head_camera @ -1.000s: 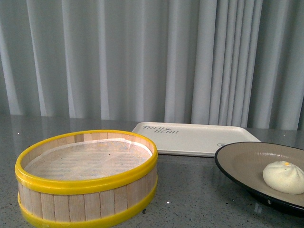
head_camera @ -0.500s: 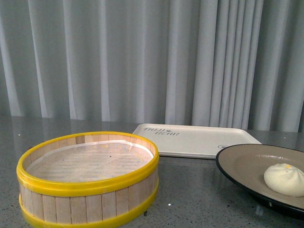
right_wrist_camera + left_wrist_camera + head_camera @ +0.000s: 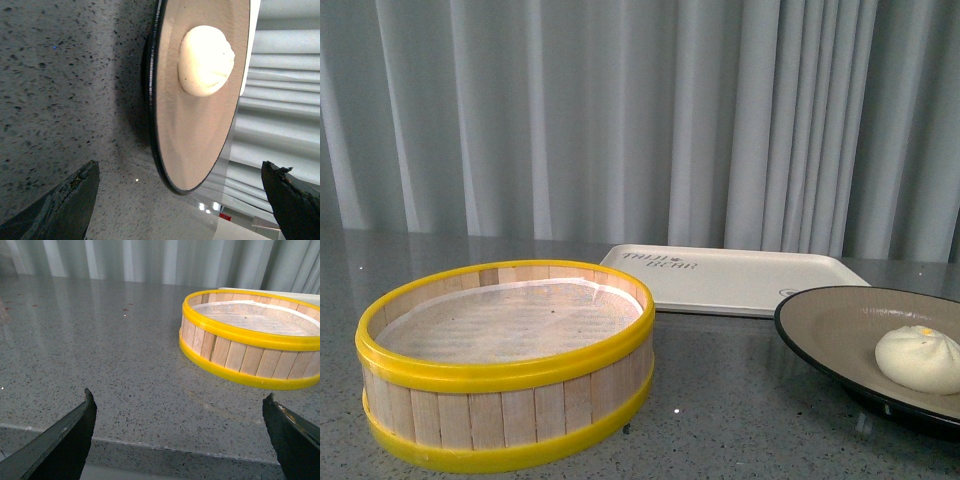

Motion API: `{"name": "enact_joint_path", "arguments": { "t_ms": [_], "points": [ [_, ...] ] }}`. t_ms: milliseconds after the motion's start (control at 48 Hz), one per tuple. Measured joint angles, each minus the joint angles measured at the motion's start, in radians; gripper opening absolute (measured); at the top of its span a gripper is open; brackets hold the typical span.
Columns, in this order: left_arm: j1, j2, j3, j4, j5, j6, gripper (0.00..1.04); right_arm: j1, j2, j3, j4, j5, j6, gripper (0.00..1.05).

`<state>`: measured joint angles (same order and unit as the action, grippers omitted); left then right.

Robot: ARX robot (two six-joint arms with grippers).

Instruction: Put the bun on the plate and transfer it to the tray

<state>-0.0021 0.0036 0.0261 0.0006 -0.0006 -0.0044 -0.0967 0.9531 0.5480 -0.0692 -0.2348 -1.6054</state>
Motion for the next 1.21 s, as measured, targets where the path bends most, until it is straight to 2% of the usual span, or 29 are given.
{"name": "enact_joint_path", "arguments": {
  "t_ms": [604, 646, 896, 1125, 1167, 1208],
  "points": [
    [0.0, 0.0, 0.0, 0.0, 0.0, 0.0, 0.98, 0.022, 0.198, 0.033, 0.15, -0.021, 0.031, 0.96],
    [0.0, 0.0, 0.0, 0.0, 0.0, 0.0, 0.98, 0.023, 0.205, 0.033, 0.15, -0.022, 0.031, 0.93],
    [0.0, 0.0, 0.0, 0.0, 0.0, 0.0, 0.98, 0.046, 0.232, 0.022, 0.18, -0.022, 0.033, 0.56],
    [0.0, 0.0, 0.0, 0.0, 0.0, 0.0, 0.98, 0.057, 0.2, -0.017, 0.172, -0.028, -0.008, 0.09],
    [0.0, 0.0, 0.0, 0.0, 0.0, 0.0, 0.98, 0.056, 0.19, -0.018, 0.175, -0.029, -0.027, 0.03],
    [0.0, 0.0, 0.0, 0.0, 0.0, 0.0, 0.98, 0.055, 0.182, -0.016, 0.177, -0.029, -0.032, 0.03]
  ]
}}
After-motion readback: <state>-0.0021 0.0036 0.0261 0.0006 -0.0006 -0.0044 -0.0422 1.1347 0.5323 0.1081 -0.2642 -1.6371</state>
